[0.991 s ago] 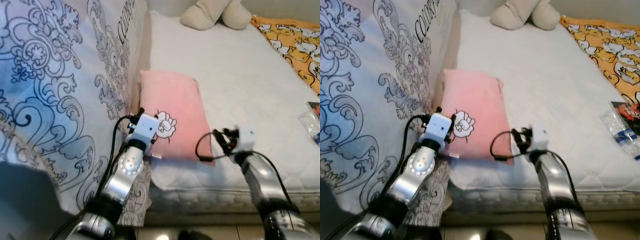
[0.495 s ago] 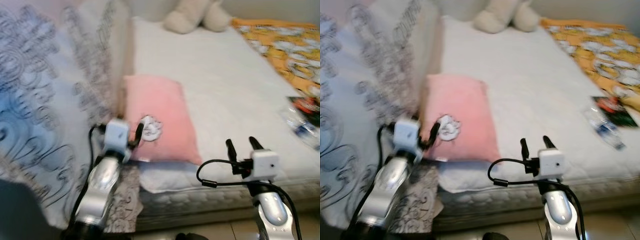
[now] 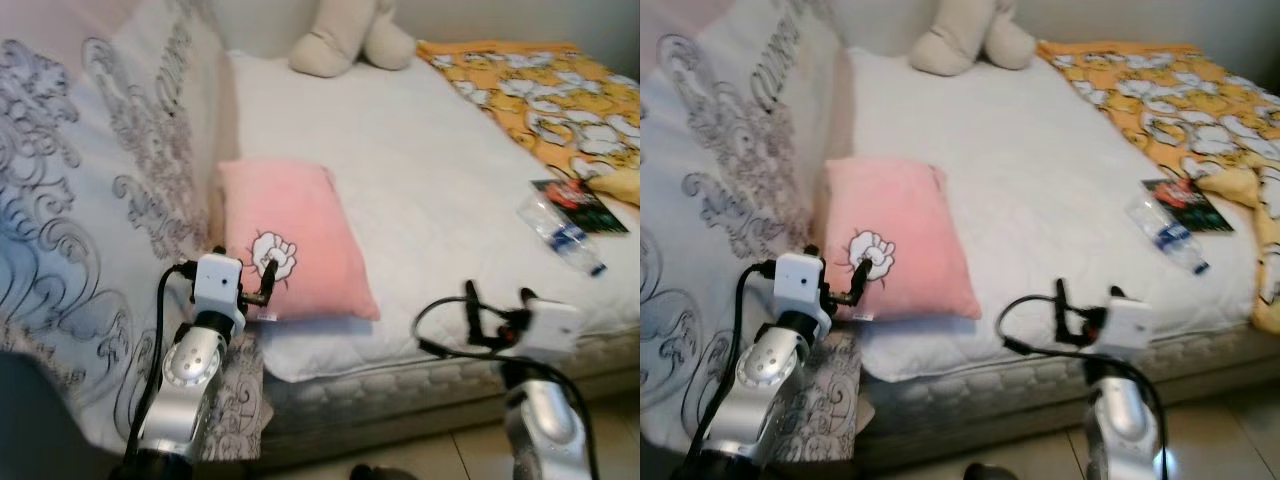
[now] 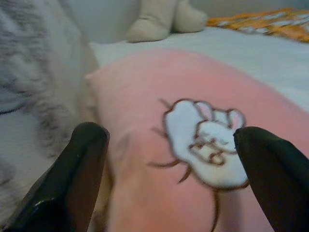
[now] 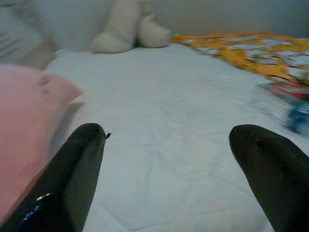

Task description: Clean up the room

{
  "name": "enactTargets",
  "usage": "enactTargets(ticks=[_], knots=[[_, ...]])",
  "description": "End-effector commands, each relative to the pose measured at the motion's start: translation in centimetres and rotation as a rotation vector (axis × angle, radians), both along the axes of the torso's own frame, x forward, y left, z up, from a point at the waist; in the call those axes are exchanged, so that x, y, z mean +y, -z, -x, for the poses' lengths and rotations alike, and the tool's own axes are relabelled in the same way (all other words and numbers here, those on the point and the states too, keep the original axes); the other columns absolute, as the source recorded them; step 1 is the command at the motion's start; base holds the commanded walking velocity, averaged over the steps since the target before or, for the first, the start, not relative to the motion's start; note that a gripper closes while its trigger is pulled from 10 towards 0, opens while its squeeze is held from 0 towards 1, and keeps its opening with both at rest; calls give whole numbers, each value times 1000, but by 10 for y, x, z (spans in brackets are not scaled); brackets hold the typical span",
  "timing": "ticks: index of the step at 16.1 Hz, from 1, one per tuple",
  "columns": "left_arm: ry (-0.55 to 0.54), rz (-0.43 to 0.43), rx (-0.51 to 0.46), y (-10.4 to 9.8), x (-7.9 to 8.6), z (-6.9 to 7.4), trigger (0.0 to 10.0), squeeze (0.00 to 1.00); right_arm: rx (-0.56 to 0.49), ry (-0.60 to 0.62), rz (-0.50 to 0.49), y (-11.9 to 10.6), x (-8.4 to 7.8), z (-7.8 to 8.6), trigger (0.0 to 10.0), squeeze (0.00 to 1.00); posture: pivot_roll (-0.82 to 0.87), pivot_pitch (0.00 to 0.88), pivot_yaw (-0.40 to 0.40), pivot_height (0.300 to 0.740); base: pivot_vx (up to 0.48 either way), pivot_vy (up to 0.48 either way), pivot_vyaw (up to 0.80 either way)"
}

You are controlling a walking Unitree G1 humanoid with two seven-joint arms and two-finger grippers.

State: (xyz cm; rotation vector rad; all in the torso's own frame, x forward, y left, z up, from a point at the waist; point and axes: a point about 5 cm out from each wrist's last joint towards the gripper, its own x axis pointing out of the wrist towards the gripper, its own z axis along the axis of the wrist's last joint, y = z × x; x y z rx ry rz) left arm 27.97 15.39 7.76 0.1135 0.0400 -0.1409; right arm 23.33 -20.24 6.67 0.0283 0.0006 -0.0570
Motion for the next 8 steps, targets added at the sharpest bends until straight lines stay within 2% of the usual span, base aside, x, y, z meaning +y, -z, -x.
enactTargets(ticks=[1,2,3,4,5,8], knots=[[-14,-12,8,1,2,-3,10000,0,-14,-18,4,-6,5,-2,10000,0,-85,0,-27,740,0,-480,0],[-20,-28,14,1,3,-4,10000,0,-18,-22,-9,-7,7,-2,10000,0,-85,0,-28,740,0,-480,0],[-16,1,41,4,3,-5,10000,192,0,-16,-66,-7,10,-5,10000,0,-89,0,-26,740,0,-472,0],[-9,13,48,5,1,-5,10000,149,11,-8,-108,-5,11,-7,10000,0,-91,0,-22,740,0,-472,0],[-7,13,46,5,0,-6,10000,86,9,5,-108,-6,10,-8,10000,0,-93,0,-20,740,0,-472,0],[-31,32,39,1,0,-14,10000,24,0,17,-66,-7,7,-11,10000,0,-95,0,-9,740,0,-465,0]])
